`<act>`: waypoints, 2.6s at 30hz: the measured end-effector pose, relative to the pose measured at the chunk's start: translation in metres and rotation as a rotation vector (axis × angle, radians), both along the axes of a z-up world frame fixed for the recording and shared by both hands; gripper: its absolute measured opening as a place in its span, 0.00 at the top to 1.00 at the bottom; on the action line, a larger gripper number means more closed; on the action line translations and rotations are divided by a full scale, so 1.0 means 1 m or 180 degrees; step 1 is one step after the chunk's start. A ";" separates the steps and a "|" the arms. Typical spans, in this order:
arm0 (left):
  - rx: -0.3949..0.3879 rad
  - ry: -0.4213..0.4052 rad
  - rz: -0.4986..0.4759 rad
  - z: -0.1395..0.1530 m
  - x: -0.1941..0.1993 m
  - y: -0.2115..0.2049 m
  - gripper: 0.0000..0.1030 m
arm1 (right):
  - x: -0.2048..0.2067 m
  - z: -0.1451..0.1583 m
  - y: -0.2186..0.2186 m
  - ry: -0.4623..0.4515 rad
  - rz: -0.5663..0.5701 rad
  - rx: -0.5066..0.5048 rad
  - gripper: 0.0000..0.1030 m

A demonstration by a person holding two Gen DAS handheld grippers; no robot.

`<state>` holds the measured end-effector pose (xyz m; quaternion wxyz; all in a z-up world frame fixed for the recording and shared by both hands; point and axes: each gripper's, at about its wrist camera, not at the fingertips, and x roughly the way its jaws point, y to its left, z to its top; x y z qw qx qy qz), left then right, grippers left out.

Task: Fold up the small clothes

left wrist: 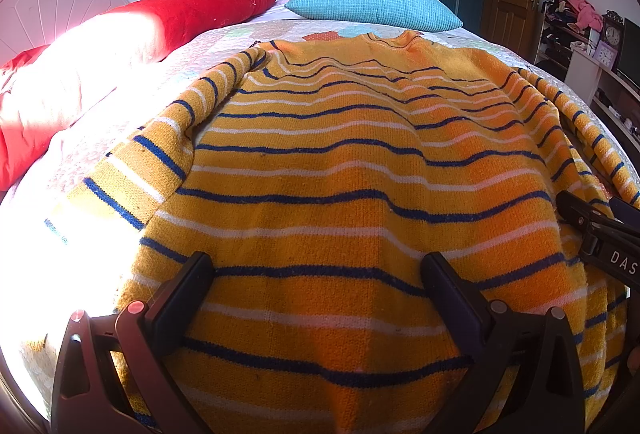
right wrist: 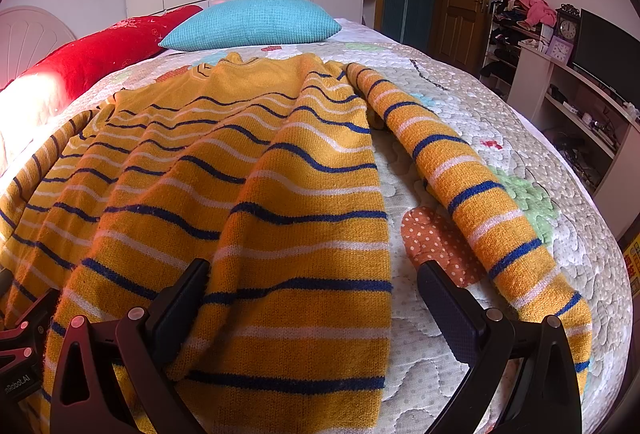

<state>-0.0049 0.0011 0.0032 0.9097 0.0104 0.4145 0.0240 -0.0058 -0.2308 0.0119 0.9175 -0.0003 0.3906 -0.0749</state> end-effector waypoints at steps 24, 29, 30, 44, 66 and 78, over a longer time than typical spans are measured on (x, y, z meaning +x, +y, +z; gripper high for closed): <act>-0.0002 0.0001 0.0026 0.001 0.001 -0.001 0.00 | 0.006 -0.001 0.000 0.0086 0.0023 0.0052 0.00; 0.0044 0.0005 0.0045 0.002 0.002 -0.003 0.00 | 0.008 -0.002 0.000 0.0131 0.0040 0.0037 0.00; 0.0040 0.0024 0.0046 0.002 0.002 -0.003 0.00 | 0.008 -0.002 0.000 0.0144 0.0041 0.0042 0.00; -0.0091 -0.0376 0.0218 0.045 -0.026 0.007 0.00 | -0.008 0.015 -0.031 0.0125 0.0561 0.0676 0.12; -0.0322 -0.0684 0.0185 0.088 -0.052 0.031 0.00 | -0.048 0.057 -0.191 0.0213 -0.0440 -0.0358 0.91; -0.0171 -0.0667 0.0697 0.085 -0.049 0.126 0.00 | -0.059 0.081 -0.230 -0.0003 -0.0931 0.0131 0.42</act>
